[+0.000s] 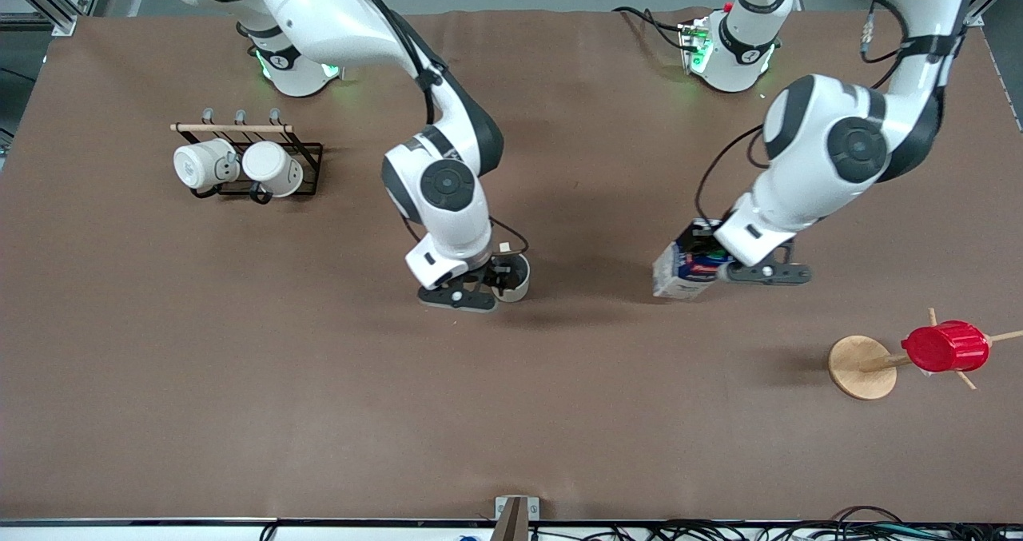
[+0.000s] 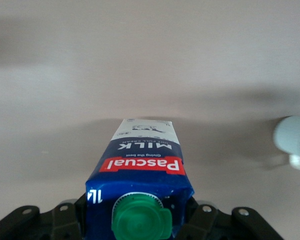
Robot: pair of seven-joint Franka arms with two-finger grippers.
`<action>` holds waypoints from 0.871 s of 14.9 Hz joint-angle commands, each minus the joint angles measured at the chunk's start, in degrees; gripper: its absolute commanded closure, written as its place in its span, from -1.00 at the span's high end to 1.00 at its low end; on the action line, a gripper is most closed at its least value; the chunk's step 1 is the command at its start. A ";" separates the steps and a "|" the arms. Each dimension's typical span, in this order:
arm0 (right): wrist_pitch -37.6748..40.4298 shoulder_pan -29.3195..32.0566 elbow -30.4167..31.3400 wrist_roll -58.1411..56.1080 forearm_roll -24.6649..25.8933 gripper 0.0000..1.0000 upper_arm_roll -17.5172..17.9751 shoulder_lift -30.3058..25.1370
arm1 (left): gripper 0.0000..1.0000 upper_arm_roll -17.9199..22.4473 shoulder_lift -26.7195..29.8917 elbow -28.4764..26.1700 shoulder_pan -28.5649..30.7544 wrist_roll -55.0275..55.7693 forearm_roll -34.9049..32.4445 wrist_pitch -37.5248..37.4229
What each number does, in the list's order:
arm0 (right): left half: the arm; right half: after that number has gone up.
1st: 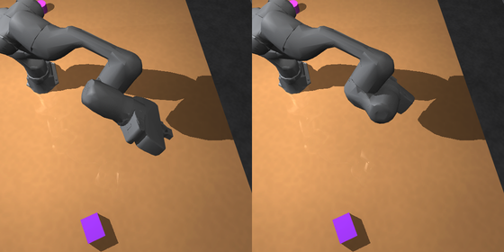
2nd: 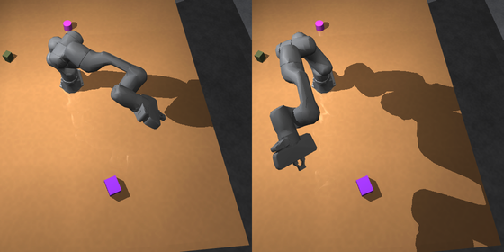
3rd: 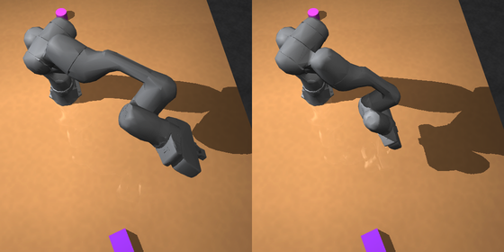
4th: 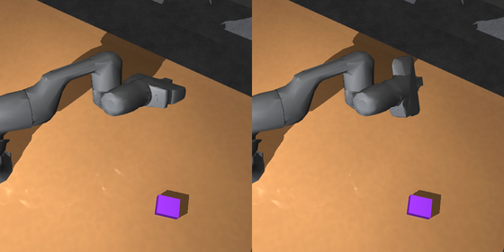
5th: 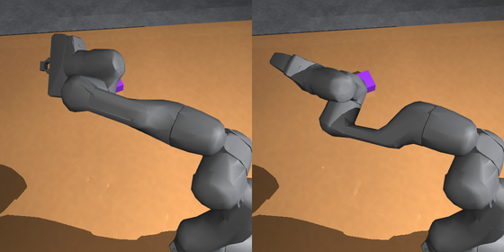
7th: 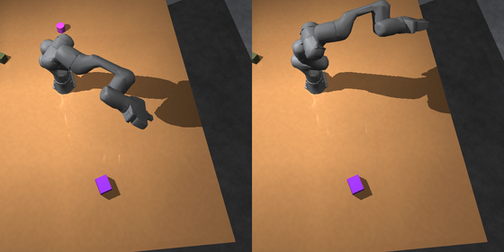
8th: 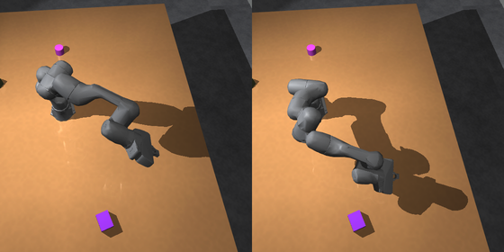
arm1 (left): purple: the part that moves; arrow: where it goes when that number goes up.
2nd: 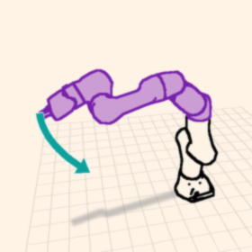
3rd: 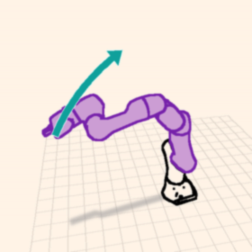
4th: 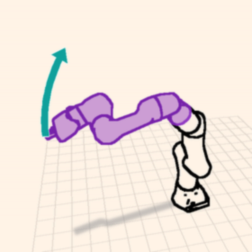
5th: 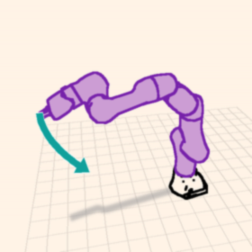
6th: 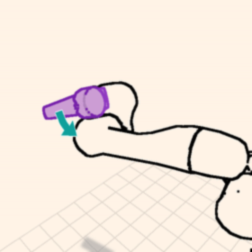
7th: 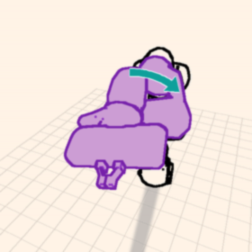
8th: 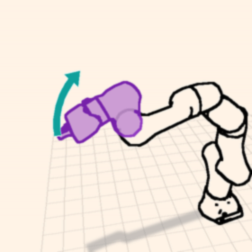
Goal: Place cup and milk on table
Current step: 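Carry the grey mug with the right gripper while the left gripper lifts the milk, then release the mug at table center and withdraw the right gripper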
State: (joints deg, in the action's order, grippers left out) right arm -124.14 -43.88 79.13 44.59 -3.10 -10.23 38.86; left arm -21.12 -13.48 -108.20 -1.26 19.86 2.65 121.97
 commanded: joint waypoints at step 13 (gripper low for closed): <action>21.11 11.78 1.73 -31.55 0.37 1.00 -19.22 -22.77 | 0.12 0.03 -18.77 21.01 -20.18 28.92 -9.94 -7.00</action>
State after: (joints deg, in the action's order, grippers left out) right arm -106.16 -35.76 78.90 17.25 -3.05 -30.62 20.58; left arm -21.40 -29.60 -91.65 -20.89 47.81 -4.89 117.95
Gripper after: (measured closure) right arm 0.000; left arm 0.396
